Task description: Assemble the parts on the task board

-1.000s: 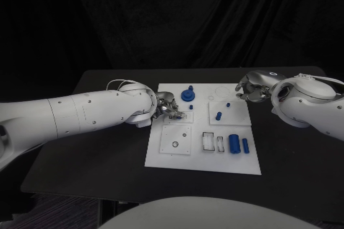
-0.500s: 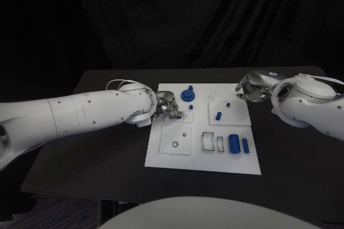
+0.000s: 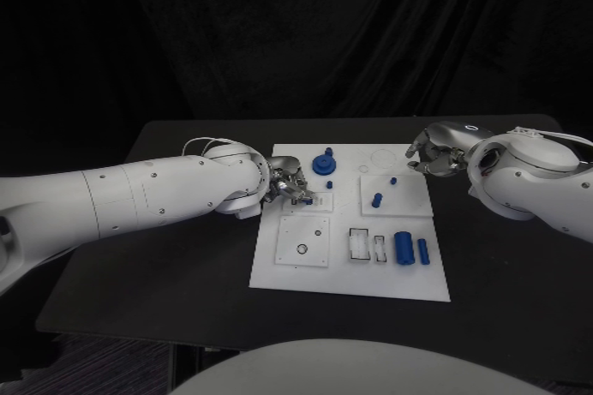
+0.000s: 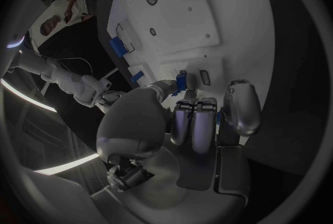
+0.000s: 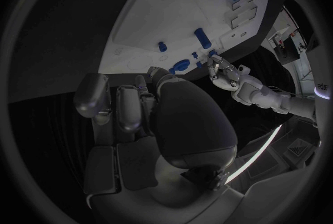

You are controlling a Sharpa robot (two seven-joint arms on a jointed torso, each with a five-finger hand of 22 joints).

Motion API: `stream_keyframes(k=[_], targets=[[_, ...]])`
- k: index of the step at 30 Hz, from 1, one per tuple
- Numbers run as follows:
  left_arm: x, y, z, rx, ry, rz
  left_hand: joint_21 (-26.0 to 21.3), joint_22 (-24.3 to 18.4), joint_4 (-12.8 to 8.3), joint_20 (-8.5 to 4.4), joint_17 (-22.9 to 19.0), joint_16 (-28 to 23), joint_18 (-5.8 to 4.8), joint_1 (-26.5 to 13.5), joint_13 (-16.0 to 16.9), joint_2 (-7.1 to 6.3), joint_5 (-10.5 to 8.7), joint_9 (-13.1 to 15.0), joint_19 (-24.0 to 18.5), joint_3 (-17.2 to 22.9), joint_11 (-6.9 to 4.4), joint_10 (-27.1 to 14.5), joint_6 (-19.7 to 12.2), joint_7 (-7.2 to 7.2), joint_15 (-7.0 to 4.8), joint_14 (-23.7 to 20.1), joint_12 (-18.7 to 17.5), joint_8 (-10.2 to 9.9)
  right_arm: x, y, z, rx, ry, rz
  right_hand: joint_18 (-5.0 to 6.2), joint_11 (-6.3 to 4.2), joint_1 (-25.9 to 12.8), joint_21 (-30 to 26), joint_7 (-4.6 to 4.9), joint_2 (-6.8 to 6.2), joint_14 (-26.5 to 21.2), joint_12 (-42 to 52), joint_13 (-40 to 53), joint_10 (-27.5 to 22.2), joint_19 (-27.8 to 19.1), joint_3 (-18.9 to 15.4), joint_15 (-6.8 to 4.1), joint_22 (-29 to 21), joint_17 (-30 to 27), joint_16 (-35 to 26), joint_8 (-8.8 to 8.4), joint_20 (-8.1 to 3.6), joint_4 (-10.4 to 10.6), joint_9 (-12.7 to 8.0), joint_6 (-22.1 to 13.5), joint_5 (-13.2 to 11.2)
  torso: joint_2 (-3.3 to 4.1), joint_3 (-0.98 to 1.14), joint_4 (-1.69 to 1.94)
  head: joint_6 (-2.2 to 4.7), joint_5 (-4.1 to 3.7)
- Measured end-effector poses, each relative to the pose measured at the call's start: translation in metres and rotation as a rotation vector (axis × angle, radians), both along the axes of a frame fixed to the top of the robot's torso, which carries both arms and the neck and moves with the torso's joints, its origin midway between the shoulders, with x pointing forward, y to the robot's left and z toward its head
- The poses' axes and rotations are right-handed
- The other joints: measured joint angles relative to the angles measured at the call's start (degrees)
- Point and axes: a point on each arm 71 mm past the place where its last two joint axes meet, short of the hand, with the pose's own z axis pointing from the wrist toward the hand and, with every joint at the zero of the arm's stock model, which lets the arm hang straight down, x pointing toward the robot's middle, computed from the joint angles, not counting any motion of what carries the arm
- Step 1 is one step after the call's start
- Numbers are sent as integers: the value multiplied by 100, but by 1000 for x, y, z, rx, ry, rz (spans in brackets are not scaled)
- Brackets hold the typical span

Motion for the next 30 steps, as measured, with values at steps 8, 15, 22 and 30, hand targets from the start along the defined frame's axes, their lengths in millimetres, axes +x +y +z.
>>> stream_keyframes(k=[8, 15, 22, 30], targets=[[1, 0, 0, -2, -4, 1, 0, 0, -23, 0, -1, 0, 0, -32, 0, -34, 16, 30, 0, 55, 0, 0, 2, 1, 0, 0, 0, 43, 0, 0, 0, -1, 1, -2, 0, 0, 0, -21, 0, 0, 0, 0, 0, 0, 0, 0, 0, -1, 0, 0, 0, 0, 0, 1, 0, 0, -1, 0, -1, 0, -3], [1, 0, 0, -2, -4, 2, 0, -1, -8, 0, -1, 0, 0, -46, 0, -106, 50, 70, 0, 71, 0, 0, 40, -19, 0, 0, 0, 60, 0, -1, 0, -2, 2, -5, 0, 0, 0, -21, 0, 0, 0, 0, 0, 0, 0, 0, 0, -1, -5, 0, 0, 0, 0, 1, 0, 0, 2, -3, -2, 0, 1], [1, 2, 0, -2, -2, 1, 37, -1, -8, 0, -1, 0, 0, -59, 0, -211, 50, 72, 0, 72, 0, 0, 65, -42, 0, 0, 0, 93, 0, -1, 0, -3, 2, -7, 0, 0, 0, -21, 0, 0, 0, 0, 0, 0, 0, 0, 0, -1, -5, 0, 0, 0, 0, 1, 0, 0, 3, -5, -3, 0, -12], [3, 3, 4, 13, 10, -17, 37, -1, -46, 21, -2, 0, 0, -59, 0, -211, 50, 84, 21, 111, 0, 0, 84, -43, 0, 0, 0, 93, 0, -2, 0, -5, 3, -11, 0, 0, 0, -21, 0, 0, 0, 0, 1, 0, 0, 4, 0, -2, -8, -6, 0, 0, -4, 0, 0, 0, -2, -6, -3, 0, -25]])
